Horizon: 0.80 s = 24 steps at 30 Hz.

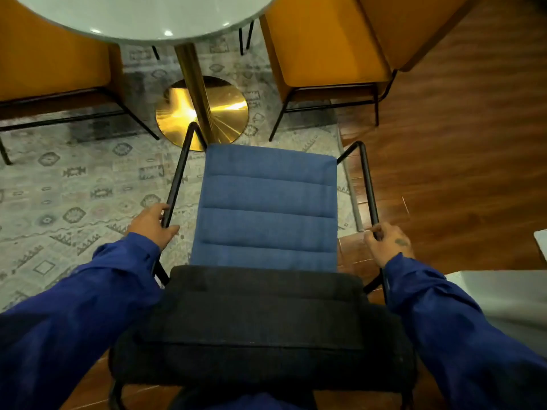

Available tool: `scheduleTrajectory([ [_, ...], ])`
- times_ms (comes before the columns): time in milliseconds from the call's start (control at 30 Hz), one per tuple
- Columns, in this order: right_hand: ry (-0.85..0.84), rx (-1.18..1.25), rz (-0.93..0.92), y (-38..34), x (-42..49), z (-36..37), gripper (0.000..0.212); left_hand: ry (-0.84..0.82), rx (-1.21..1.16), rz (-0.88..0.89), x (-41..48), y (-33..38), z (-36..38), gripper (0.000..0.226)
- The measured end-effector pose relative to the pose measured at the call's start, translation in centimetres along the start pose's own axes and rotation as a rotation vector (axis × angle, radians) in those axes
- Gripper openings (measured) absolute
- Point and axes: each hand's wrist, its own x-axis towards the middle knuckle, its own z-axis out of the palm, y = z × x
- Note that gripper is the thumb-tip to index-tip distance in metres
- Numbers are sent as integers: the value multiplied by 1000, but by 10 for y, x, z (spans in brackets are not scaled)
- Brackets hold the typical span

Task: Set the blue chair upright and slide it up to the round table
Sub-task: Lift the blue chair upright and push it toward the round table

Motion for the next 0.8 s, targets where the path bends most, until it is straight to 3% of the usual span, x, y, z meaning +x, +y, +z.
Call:
scheduleTrajectory([
  [400,20,198,-25,29,67,30,49,48,-15,-202,30,-3,29,59],
  [633,-75,442,167,39,100,49,32,38,-438,-361,51,-3,43,39],
  [800,-44,509,190,52,110,62,47,59,-481,-380,51,-18,48,51],
])
